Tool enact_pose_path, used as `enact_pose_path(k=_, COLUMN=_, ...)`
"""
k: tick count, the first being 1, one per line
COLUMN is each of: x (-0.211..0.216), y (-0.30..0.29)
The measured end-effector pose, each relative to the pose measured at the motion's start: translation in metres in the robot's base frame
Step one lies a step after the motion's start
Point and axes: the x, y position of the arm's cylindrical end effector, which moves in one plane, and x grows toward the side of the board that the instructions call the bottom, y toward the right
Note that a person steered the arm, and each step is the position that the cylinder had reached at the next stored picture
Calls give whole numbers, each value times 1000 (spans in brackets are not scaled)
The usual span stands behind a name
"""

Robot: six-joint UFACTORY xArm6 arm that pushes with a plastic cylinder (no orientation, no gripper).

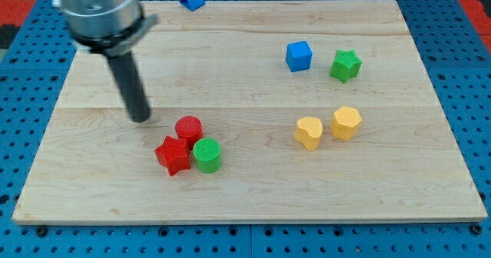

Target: Push the red circle into the red star

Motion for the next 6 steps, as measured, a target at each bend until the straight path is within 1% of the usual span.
enact_pose_path(k=1, x=60, y=36)
enact_pose_path(k=2, x=51, y=104)
enact_pose_path(k=3, x=50, y=110)
enact_pose_path(k=4, x=37, y=42)
enact_pose_path(k=5, x=-32, y=63)
enact_pose_path(k=6, x=0, y=110)
